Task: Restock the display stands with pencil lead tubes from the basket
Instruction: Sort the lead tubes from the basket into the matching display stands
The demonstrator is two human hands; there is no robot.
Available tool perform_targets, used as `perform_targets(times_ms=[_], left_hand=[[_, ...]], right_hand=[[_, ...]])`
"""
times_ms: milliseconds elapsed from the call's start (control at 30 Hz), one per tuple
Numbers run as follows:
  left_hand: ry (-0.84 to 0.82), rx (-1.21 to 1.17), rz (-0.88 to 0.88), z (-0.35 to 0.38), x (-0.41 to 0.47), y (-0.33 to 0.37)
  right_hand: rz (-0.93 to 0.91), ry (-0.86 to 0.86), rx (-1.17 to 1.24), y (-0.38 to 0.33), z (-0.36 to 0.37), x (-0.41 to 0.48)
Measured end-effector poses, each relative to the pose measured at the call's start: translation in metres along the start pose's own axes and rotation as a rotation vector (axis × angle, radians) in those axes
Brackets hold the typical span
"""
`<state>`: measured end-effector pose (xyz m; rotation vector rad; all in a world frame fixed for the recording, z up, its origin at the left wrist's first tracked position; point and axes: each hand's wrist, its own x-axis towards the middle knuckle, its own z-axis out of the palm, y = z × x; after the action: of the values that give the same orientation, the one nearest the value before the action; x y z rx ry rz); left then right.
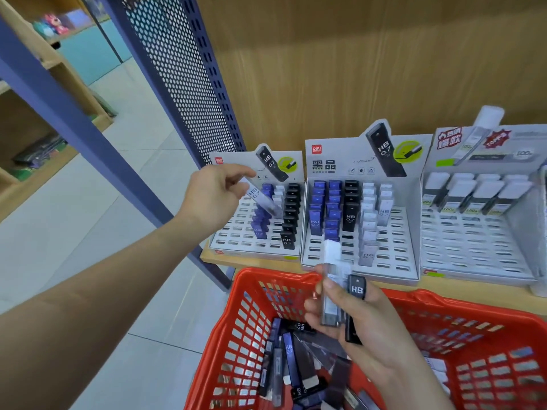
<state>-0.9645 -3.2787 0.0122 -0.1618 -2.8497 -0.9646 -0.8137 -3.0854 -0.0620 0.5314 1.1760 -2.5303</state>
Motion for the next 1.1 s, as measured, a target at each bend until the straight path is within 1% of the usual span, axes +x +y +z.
perform_targets(times_ms=[100, 233, 333, 400, 500, 567, 833, 1100], left_hand=[[0.04, -0.127, 0.037, -0.002, 0.003, 0.009], [-0.021, -0.341, 0.134, 0.008, -0.004, 0.048], [-0.066, -0.404, 0.2, 0.025, -0.009, 0.076], [-0.071, -0.413, 0.227, 0.039, -0.007, 0.088], [-0.097, -0.359, 0.245, 0.061, -0.001, 0.101], [-0.125, -0.298, 0.259, 0.075, 0.001, 0.11], [-0.27, -0.015, 0.342, 0.117, 0.002, 0.122], [-0.341, 0.136, 0.397, 0.126, -0.001, 0.13]], right_hand=[[-0.024, 0.012, -0.08, -0.007, 0.0, 0.001], [-0.074, 0.05, -0.112, -0.022, -0.007, 0.001], [-0.15, 0.098, -0.001, -0.037, -0.02, -0.001], [-0.197, 0.163, 0.075, -0.048, -0.031, -0.003], [-0.245, 0.286, 0.189, -0.059, -0.046, -0.008], [-0.253, 0.33, 0.253, -0.062, -0.053, -0.01], [-0.216, 0.338, 0.369, -0.068, -0.061, -0.018], [-0.204, 0.292, 0.398, -0.072, -0.069, -0.024]])
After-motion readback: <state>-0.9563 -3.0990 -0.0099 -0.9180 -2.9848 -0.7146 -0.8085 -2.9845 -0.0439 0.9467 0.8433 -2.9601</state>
